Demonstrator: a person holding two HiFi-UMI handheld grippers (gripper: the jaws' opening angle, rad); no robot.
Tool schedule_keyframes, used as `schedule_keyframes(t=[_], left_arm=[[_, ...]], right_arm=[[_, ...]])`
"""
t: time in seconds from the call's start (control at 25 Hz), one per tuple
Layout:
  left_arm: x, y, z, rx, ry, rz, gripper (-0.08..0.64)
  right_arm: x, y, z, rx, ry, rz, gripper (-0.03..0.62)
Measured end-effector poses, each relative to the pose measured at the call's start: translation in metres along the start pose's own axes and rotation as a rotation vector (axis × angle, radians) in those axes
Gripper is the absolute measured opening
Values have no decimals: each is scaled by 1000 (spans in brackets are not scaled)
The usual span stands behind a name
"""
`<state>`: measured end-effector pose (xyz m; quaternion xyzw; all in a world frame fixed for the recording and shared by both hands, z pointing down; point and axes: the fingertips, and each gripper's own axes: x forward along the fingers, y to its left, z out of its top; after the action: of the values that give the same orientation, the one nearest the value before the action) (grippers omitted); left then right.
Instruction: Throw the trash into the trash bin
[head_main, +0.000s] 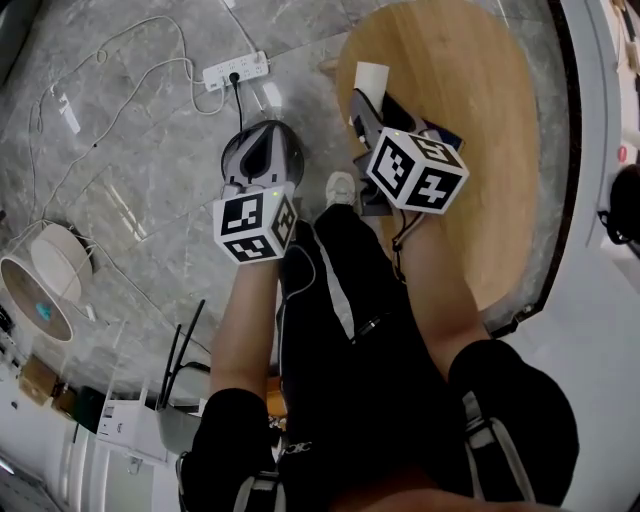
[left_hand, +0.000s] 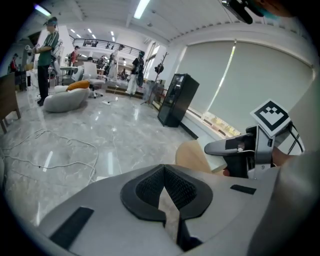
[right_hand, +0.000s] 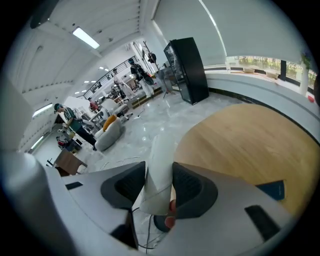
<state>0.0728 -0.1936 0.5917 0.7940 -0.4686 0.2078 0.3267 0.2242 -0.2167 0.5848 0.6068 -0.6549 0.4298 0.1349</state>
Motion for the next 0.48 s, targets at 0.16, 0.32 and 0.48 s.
schedule_keyframes(t=[0.16,0.32,0.48], left_arm=[[-22,32,-23,-42,13,26,11],[-42,72,-53,-68,34,48,11],[-62,117,-81,-116,46,71,12]], right_arm=[[7,50,-37,-41,48,99,173],[25,92,-85,-131,112,153,172],[42,120,-136,-189,174,170,172]])
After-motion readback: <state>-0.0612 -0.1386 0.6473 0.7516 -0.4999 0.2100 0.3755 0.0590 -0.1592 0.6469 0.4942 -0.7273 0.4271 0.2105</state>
